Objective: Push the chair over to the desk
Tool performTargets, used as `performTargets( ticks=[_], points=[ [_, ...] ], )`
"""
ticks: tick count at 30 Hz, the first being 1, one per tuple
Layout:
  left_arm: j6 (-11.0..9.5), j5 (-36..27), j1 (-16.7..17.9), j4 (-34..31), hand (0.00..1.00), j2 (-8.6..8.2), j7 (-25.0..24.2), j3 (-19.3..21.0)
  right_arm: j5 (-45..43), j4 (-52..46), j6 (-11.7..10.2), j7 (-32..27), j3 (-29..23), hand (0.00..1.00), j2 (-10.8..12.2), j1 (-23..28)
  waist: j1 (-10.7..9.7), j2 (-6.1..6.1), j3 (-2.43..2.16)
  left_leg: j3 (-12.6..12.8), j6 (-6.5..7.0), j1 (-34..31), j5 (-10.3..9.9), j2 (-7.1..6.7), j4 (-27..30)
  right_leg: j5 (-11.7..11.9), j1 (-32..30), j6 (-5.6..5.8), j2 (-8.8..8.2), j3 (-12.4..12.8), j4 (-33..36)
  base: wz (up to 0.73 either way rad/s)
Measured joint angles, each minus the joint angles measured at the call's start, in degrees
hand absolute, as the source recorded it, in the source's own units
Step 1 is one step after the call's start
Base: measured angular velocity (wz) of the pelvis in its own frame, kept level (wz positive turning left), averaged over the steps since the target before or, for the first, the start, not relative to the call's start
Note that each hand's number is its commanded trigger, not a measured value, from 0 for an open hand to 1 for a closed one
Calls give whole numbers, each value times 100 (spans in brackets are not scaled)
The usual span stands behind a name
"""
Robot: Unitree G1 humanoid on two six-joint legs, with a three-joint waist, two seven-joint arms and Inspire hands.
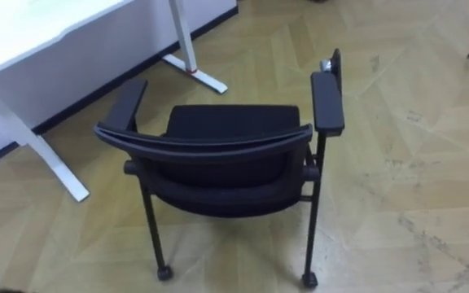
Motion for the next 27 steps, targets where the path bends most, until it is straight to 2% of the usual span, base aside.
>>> performTargets(
  ticks=[2,4,6,10,15,19,23,25,27],
  points=[
    [45,338,-4,-578,0,32,0,-26,28,-11,6,29,6,0,1,50,-17,6,-1,-7,-1,-5,1,1,-1,0,-29,0,0,22,2,0],
    [43,845,-10,-1316,0,123,21,-260,28,-12,5,49,10,0,0,29,-10,-9,2,1,-1,-8,1,1,-19,0,-51,0,0,17,6,-2],
    [25,1157,-13,-1588,0,134,55,-413,10,-9,-13,49,7,0,3,-19,-108,-14,2,3,-1,5,1,-4,-34,1,0,1,-1,16,-1,0],
    [43,1757,-71,-1646,0,137,57,-763,-80,-12,-64,45,12,0,1,-67,-305,-26,10,23,-1,37,1,-1,-34,1,-3,1,2,30,-6,-1],
    [169,2685,-114,-1898,0,147,-8,-1369,-46,-13,-58,67,135,0,12,-78,-348,-89,31,63,-1,27,1,3,-29,1,-59,1,5,83,-1,-4],
    [198,3388,-299,-1939,0,149,-55,-1665,-49,-12,-67,128,252,0,11,-126,-398,-142,17,81,-1,-4,1,8,-26,17,-62,1,6,103,3,-2],
    [287,3611,-515,-1950,0,185,-56,-1810,-49,-8,-67,130,384,0,8,-128,-459,-141,17,124,-1,-14,1,12,-33,19,-101,1,7,164,3,-5],
    [407,3630,-547,-2107,0,275,-81,-2055,-62,-8,-64,151,461,0,20,-135,-508,-136,13,137,-1,-27,1,12,-36,19,-112,1,10,177,3,-2],
    [433,3681,-539,-2271,0,341,-143,-2268,-68,-2,-63,189,460,0,21,-142,-582,-135,12,139,-1,-65,1,12,-40,21,-124,3,9,167,-3,0]
  ],
)
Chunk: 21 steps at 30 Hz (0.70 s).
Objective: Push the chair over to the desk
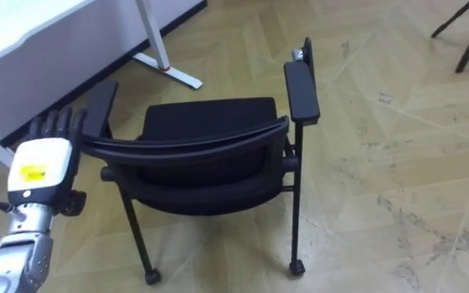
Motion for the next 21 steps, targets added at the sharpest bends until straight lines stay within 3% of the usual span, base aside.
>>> performTargets(
  ticks=[7,15,21],
  points=[
    [39,-8,-23,-390,0,44,-287,-700,70,-2,-5,8,114,0,-11,-57,-113,79,-27,27,0,-47,0,2,-15,17,-49,5,3,33,-19,-1],
    [-34,-77,-25,-788,0,211,-357,-836,123,-1,-15,-86,235,0,-11,-124,-182,96,-19,28,0,-41,0,2,-21,20,-88,5,13,100,-27,-2],
    [-52,-83,-26,-860,0,212,-362,-913,250,-1,-15,-134,338,0,-11,-168,-190,109,-3,32,0,-43,0,3,-22,22,-92,7,16,120,-37,0]
  ],
)
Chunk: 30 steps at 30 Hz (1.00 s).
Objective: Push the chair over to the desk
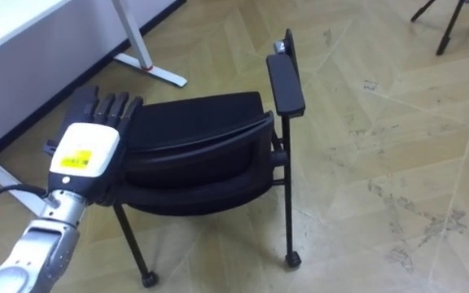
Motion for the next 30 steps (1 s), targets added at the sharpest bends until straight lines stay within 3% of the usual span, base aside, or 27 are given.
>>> performTargets(
  ticks=[13,14,16,17,18,22,30],
  points=[
    [-32,-335,-88,285,0,148,-349,-12,244,20,-2,14,-138,0,-1,129,-11,-61,42,113,0,14,0,5,-46,11,-4,2,11,73,-54,-3],
    [-42,-374,-88,286,9,148,-349,-12,240,25,1,13,-138,0,-2,131,1,-61,42,113,0,26,0,5,-48,11,-5,2,13,92,-54,-9],
    [-62,-490,-89,347,54,139,-384,-5,195,30,-3,17,-138,0,-1,108,5,-57,40,115,0,101,0,5,-69,11,30,2,20,156,-56,-14],
    [-69,-491,-89,374,66,131,-392,5,195,30,-10,21,-138,0,-1,106,0,-55,39,115,0,108,0,5,-72,11,48,2,21,157,-58,0],
    [-94,-492,-111,438,100,109,-423,18,185,36,-25,30,-139,0,0,108,-25,-53,37,119,0,133,0,5,-77,11,69,2,22,168,-59,0],
    [-99,-715,-286,725,100,-35,-535,39,190,36,-39,28,-138,0,-4,104,-1,-57,40,136,0,214,0,5,-94,11,110,2,23,194,-58,-3],
    [-81,-1502,-459,876,100,-36,-1028,86,-62,30,-36,43,-351,0,-61,82,-25,30,5,229,0,289,0,8,-96,11,139,2,26,241,-42,-5]
  ],
)
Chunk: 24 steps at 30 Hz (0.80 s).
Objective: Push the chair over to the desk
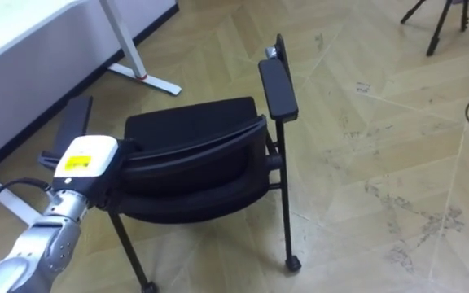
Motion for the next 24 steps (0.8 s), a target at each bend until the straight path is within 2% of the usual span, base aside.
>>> performTargets(
  ticks=[3,6,18,23,24],
  points=[
    [89,-341,-85,-18,100,-19,-196,183,-116,-2,3,-46,-7,0,-7,-43,-35,-2,2,35,0,-7,0,6,4,10,-25,3,7,38,6,-8],
    [76,-340,-116,-80,100,2,-430,226,-122,-1,23,-42,-3,0,-2,-49,-37,-8,8,36,0,-19,0,5,5,25,-45,10,6,53,5,0],
    [94,-276,-115,-268,100,11,-541,239,-79,2,43,-133,-13,0,-4,-85,-37,-25,20,35,0,-42,0,4,4,27,-46,11,6,89,-12,0],
    [96,-287,-108,-334,100,80,-546,239,-721,-66,26,-497,-225,0,-44,-94,-90,-39,26,-3,0,-95,0,2,2,27,-48,11,2,-30,-10,8],
    [97,-285,-107,-360,100,97,-542,239,-1219,-168,35,-648,-224,0,-66,-93,-88,-49,27,-8,0,-92,0,2,6,27,-65,11,2,-42,-7,0]
  ],
)
